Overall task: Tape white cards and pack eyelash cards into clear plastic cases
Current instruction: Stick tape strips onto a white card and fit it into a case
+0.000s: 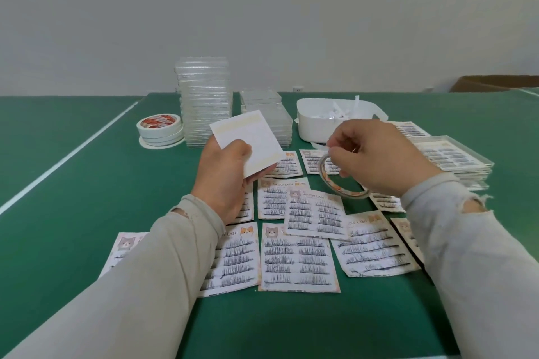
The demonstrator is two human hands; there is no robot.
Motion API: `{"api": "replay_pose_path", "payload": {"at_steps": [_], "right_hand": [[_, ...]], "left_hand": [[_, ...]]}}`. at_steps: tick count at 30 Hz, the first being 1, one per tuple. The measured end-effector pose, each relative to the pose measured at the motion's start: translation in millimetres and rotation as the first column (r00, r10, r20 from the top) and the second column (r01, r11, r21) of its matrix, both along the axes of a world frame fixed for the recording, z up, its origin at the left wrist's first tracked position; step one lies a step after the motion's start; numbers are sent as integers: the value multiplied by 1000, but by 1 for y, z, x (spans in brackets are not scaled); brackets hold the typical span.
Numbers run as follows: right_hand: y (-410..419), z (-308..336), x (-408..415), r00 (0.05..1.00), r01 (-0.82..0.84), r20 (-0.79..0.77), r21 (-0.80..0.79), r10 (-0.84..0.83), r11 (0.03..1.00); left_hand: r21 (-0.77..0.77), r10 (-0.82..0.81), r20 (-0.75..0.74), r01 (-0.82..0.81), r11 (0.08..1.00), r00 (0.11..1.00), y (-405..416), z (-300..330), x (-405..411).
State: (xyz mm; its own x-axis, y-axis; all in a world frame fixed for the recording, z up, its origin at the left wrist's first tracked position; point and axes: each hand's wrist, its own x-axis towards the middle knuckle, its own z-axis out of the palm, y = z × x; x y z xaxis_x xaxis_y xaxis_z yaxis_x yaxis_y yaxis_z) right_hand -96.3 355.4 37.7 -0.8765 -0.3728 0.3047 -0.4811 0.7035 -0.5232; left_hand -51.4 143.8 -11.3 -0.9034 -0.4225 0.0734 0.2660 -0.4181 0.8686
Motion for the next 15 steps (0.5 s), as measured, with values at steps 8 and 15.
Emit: {"api": "replay_pose_path", "payload": {"at_steps": [8,15], "right_hand": [[6,20,-22,940,-97,206,-601,271,793],[0,-27,-16,630,92,391,-895,671,436]], "left_hand": [[-143,61,24,-57,988,998,1,-2,-1],[-479,140,8,-119,870,990,0,-6,-2]]}}
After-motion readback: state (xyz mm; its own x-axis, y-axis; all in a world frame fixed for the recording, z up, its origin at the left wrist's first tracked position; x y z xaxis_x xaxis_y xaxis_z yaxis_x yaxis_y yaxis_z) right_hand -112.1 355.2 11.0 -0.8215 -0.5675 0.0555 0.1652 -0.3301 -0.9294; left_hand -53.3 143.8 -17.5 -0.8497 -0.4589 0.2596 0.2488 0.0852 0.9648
